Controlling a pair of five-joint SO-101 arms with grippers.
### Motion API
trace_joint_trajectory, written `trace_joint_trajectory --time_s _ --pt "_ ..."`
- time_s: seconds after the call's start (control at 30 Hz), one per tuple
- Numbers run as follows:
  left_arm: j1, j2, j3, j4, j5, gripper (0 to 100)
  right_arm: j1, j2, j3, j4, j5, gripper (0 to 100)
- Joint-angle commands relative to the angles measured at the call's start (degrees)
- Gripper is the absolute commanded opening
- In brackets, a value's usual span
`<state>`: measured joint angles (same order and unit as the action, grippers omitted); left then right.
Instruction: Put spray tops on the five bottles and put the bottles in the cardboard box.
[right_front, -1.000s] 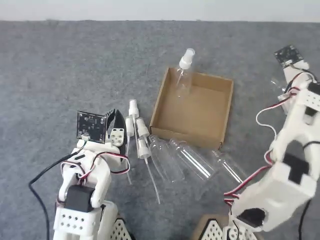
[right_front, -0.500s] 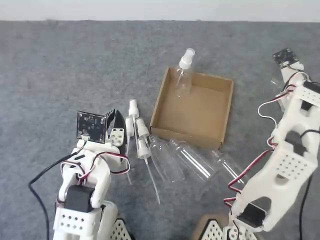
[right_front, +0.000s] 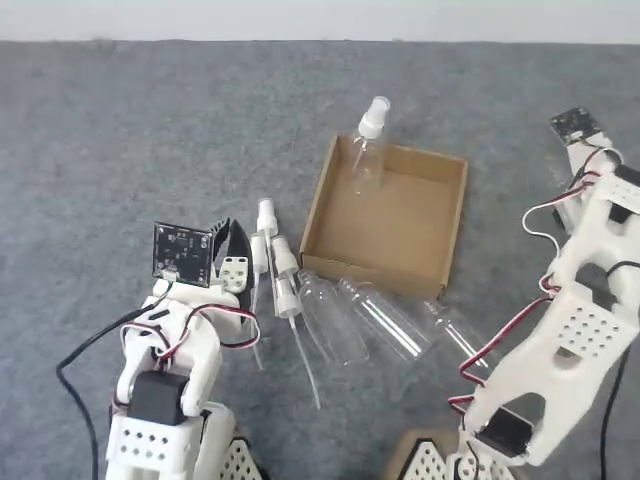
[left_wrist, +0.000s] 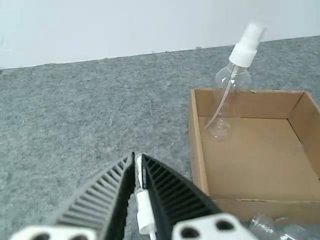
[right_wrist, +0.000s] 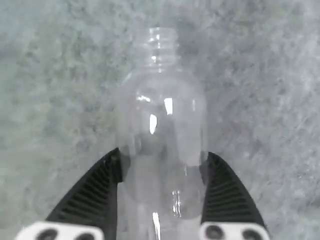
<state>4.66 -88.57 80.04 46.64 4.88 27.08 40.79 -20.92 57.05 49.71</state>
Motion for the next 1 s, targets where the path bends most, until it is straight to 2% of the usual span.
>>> trace_joint_trajectory --time_s 0.0,0.07,0.2,0.3,0.47,0.7,0.83,0.97 --pt "-0.62 -0.44 -0.48 -1.85 0.09 1 1.27 -2.42 -2.02 8.75 0.18 5.6" --pt "-0.62 -0.35 -0.75 -1.85 0.79 1 1.36 -4.26 -2.02 13.32 -0.62 3.9" --pt "-2.29 2.9 -5.58 1.23 0.7 1 0.84 -8.92 -1.93 21.14 -7.21 3.9" --pt "-3.69 13.1 -13.85 4.4 -0.97 1 0.84 -12.09 -1.67 25.1 -8.18 3.9" --pt "-3.87 37.63 -30.37 11.43 -3.78 1 1.63 -14.55 0.79 28.53 -8.09 3.9" --pt "-4.66 63.47 -44.62 16.53 -4.04 4 1.54 -21.14 12.48 24.84 -7.74 3.9" --pt "-4.66 72.97 -48.04 16.35 -5.89 12 1.54 -28.26 23.65 17.89 -7.65 3.9" --pt "-4.66 79.47 -51.47 16.35 -5.8 13 1.54 -34.33 33.67 10.77 -7.82 3.9"
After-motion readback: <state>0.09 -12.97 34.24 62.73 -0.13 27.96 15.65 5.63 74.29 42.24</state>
